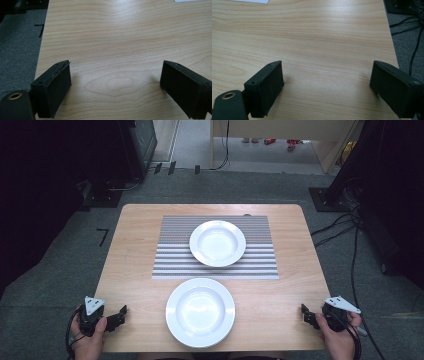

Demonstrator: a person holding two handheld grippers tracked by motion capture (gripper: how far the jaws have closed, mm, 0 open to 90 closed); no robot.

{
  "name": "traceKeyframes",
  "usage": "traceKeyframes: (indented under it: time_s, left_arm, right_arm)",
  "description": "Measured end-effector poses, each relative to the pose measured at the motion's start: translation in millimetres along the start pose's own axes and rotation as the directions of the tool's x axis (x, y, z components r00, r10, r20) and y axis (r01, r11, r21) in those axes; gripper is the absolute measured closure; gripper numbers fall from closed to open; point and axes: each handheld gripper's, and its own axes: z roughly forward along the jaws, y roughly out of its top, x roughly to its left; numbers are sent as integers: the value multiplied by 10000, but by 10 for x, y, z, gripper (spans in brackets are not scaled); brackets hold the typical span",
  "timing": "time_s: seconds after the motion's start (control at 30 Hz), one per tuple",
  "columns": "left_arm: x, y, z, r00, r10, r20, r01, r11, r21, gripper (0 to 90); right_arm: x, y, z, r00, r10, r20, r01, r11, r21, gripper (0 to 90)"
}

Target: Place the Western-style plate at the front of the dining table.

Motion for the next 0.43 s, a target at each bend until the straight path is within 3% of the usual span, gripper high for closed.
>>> traceKeyframes:
  time_s: [0.43]
  left_arm:
    - [9,12,14,9999,77,86,-77,10000,24,89]
  right_arm:
    - [30,23,35,10000,-66,-64,67,9997,224,24]
